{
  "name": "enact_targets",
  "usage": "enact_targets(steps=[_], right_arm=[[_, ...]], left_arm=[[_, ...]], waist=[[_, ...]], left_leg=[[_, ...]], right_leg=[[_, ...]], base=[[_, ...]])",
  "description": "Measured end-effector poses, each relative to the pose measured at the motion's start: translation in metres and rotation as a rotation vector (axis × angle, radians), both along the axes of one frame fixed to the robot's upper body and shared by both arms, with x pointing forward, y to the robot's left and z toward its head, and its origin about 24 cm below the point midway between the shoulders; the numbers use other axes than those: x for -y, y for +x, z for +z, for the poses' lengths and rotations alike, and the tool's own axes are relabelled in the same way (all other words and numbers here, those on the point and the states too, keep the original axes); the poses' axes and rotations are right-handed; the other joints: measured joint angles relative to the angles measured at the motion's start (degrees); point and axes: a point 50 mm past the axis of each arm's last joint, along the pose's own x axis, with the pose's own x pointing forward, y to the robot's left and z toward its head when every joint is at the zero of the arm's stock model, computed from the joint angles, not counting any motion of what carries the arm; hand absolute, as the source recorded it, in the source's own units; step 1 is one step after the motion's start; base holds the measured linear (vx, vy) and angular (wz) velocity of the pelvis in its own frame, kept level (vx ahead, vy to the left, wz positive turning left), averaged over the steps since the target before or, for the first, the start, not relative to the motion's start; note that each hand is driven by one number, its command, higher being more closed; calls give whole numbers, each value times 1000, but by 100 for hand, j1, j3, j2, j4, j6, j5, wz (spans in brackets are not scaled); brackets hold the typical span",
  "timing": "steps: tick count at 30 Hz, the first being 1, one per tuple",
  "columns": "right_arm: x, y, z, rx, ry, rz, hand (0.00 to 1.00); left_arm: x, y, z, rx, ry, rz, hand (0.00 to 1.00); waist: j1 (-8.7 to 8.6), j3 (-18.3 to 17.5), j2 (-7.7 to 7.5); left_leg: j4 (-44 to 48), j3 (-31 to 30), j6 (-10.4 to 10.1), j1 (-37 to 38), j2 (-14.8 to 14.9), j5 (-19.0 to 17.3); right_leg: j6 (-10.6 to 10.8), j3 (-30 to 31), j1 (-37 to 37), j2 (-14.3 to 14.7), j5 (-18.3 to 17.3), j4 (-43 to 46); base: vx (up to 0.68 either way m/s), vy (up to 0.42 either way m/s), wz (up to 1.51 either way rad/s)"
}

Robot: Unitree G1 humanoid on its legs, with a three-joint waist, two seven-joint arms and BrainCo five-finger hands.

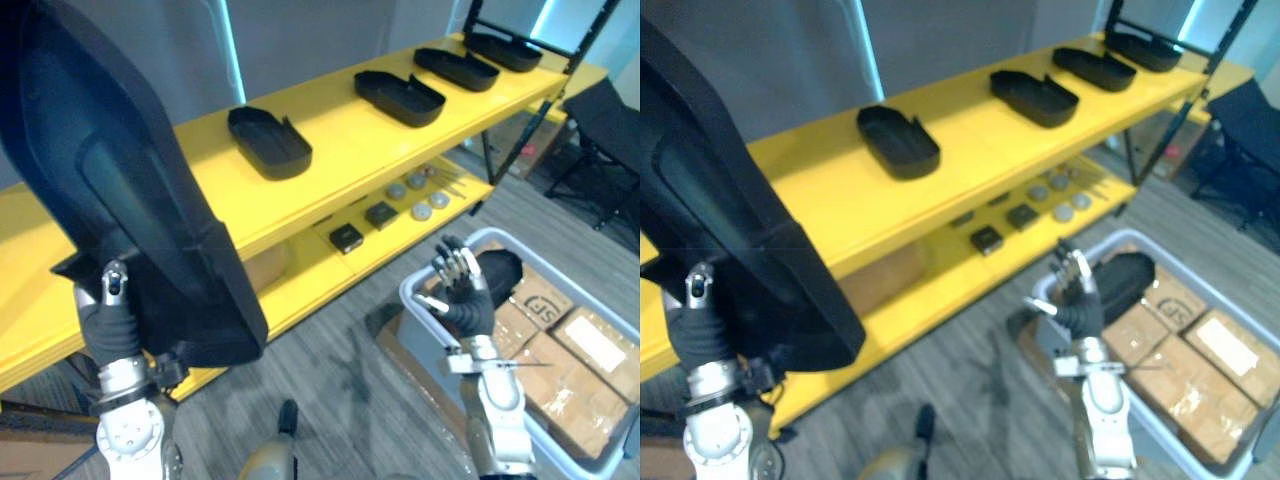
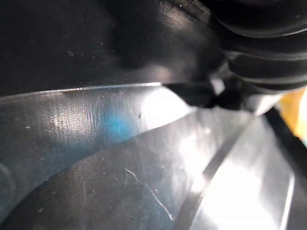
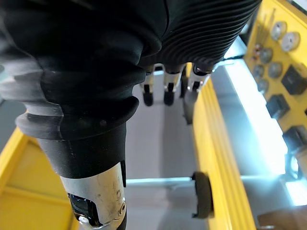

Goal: Walk over and take plastic housings, then place them on the shelf

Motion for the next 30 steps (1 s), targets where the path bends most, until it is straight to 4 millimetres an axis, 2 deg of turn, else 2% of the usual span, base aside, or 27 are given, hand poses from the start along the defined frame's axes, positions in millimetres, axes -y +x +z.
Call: enact_targets(steps=[2, 3, 4, 5, 7, 8, 9, 10, 11, 12, 13, 14, 15, 16, 17, 18, 19, 21, 22, 23, 24, 25, 26, 27, 28, 29, 30], right_arm=[[3, -3, -3, -12, 17, 3, 0], [4, -5, -5, -17, 27, 7, 0], [4, -9, -9, -32, 71, 20, 0], [4, -9, -10, -34, 98, 26, 0], [4, -11, -11, -33, 159, 22, 0], [4, -11, -12, -30, 187, 12, 0], [3, -10, -11, -28, 193, 10, 0], [1, -9, -11, -25, 211, -2, 0], [1, -9, -12, -29, 228, -22, 0], [1, -8, -12, -27, 228, -29, 0], [3, -9, -13, -32, 230, -45, 0], [5, -10, -14, -31, 232, -58, 0], [6, -10, -13, -27, 233, -65, 0], [8, -11, -12, -14, 235, -81, 0], [10, -11, -12, -6, 238, -87, 0], [11, -10, -10, 10, 236, -89, 0], [13, -10, -7, 25, 233, -92, 0], [22, -8, 0, 70, 216, -112, 0], [27, -8, 4, 88, 202, -120, 0], [32, -9, 10, 115, 178, -107, 0], [33, -10, 11, 121, 176, -100, 0], [33, -11, 19, 158, 166, -72, 0], [31, -10, 29, 201, 145, -18, 0], [28, -10, 34, 218, 127, 12, 0], [23, -8, 44, 257, 92, 72, 0], [21, -4, 50, 278, 74, 106, 0], [23, 0, 54, 287, 54, 117, 0]], left_arm=[[0, -4, -10, -46, -25, 9, 100], [-1, -5, -13, -60, -33, 14, 100], [-2, -7, -19, -83, -46, 21, 100], [-2, -7, -20, -89, -47, 26, 100], [-5, -11, -21, -100, -44, 41, 100], [-5, -10, -21, -96, -48, 43, 100], [-5, -10, -20, -93, -47, 43, 100], [-6, -11, -19, -90, -46, 43, 100], [-7, -11, -19, -88, -46, 43, 100], [-7, -11, -20, -88, -51, 48, 100], [-6, -9, -20, -88, -57, 44, 100], [-7, -9, -17, -74, -43, 41, 100], [-8, -9, -15, -67, -33, 43, 100], [-11, -10, -12, -60, -13, 60, 100], [-13, -9, -10, -55, -7, 67, 100], [-16, -10, -8, -45, -3, 89, 100], [-20, -10, -6, -38, 3, 107, 100], [-22, -8, -2, -13, 4, 119, 100], [-21, -4, 1, 4, 0, 115, 100], [-19, 3, 4, 29, -11, 115, 100], [-19, 4, 5, 32, -12, 112, 100], [-17, 7, 7, 41, -7, 101, 100], [-16, 7, 6, 37, -8, 98, 100], [-16, 6, 5, 27, -11, 102, 100], [-16, 2, 3, 12, -15, 111, 100], [-17, 0, 2, 1, -13, 119, 100], [-16, 1, -4, -18, -47, 125, 100]], waist=[[-31, 94, 181], [-31, 114, 187], [-24, 150, 96], [-12, 163, 94], [-14, 150, 120], [-12, 159, 18], [7, 165, -1], [18, 189, -86], [13, 226, -229], [-5, 249, -202], [-63, 241, -139], [-76, 230, -155], [-74, 234, -167], [-92, 233, -154], [-110, 249, -126], [-131, 247, -123], [-131, 247, -110], [-150, 205, -33], [-183, 196, 16], [-239, 168, 13], [-249, 166, 10], [-285, 134, -11], [-260, 30, -75], [-213, -63, -82], [-113, -277, -241], [-61, -402, -397], [-25, -437, -290]], left_leg=[[-2, -4, -27, 1, 101, -14], [-1, 27, -53, -2, 119, -75], [189, 118, 16, -86, 95, -231], [501, 180, 89, -192, 79, -281], [1017, 177, 33, -301, -23, -519], [1116, 188, 65, -332, -98, -594], [1194, 200, 84, -375, -125, -647], [1375, 204, 117, -469, -222, -793], [1649, 384, 275, -505, -308, -1036], [1752, 400, 226, -500, -300, -1144], [1926, 294, 274, -484, -333, -1295], [1874, 276, 317, -348, -331, -1368], [1809, 274, 342, -250, -327, -1390], [1611, 153, 389, -40, -287, -1415], [1553, 120, 412, 32, -280, -1429], [1449, 52, 487, 188, -229, -1454], [1424, 34, 502, 278, -183, -1497], [1457, -88, 489, 323, -82, -1629], [1483, -195, 465, 315, -47, -1677], [1508, -396, 400, 335, -41, -1738], [1518, -461, 367, 341, -53, -1747], [1508, -646, 271, 383, -99, -1785], [1511, -797, 171, 449, -102, -1861], [1507, -844, 115, 445, -103, -1900], [1527, -923, 1, 428, -134, -1984], [1558, -976, -94, 408, -208, -2069], [1652, -1039, -163, 399, -71, -2123]], right_leg=[[-39, -51, -6, 101, -44, 49], [-57, -61, -4, 103, -35, 38], [-86, -111, 2, -12, -14, 0], [-84, -133, 8, -32, -15, 13], [-20, -205, 134, -52, -61, 30], [-22, -216, 154, -125, -81, 32], [-77, -226, 154, -163, -115, 48], [-198, -250, 160, -265, -183, 71], [-364, -274, 208, -415, -244, 153], [-447, -218, 193, -394, -164, 498], [-767, 1, -179, -519, 75, 1483], [-1004, 277, -652, -633, 567, 2364], [-1014, 411, -821, -666, 886, 2706], [-922, 618, -1126, -703, 1265, 3262], [-863, 627, -1221, -681, 1063, 3406], [-773, 596, -1374, -583, 604, 3370], [-735, 592, -1474, -456, 390, 3141], [-700, 752, -1705, -105, 219, 2137], [-644, 1009, -1810, 69, 255, 1689], [-424, 1516, -1865, 248, 393, 1129], [-369, 1607, -1860, 271, 430, 1036], [-186, 1735, -1812, 252, 558, 761], [-71, 1666, -1643, 246, 678, 389], [-68, 1624, -1577, 250, 731, 211], [-152, 1474, -1361, 232, 1063, -125], [0, 1288, -1157, 163, 1231, -355], [-79, 1122, -1016, 292, 1294, -450]], base=[[-186, -69, 12], [-151, -16, 13], [-51, 31, 7], [-22, 44, 9], [28, 24, 16], [53, 43, 15], [67, 91, 14], [90, 129, 10], [118, 121, 8], [144, 112, 21], [144, 136, 29], [185, 193, 28], [228, 175, 11], [232, 101, 10], [195, 47, 15], [179, 47, 11], [256, 65, 15], [228, 37, 22], [197, -29, 61], [158, -30, 67], [243, -141, 92], [227, -223, 78], [287, -291, 79], [284, -333, 55], [249, -319, 51], [300, -424, 54], [231, -361, 93]])
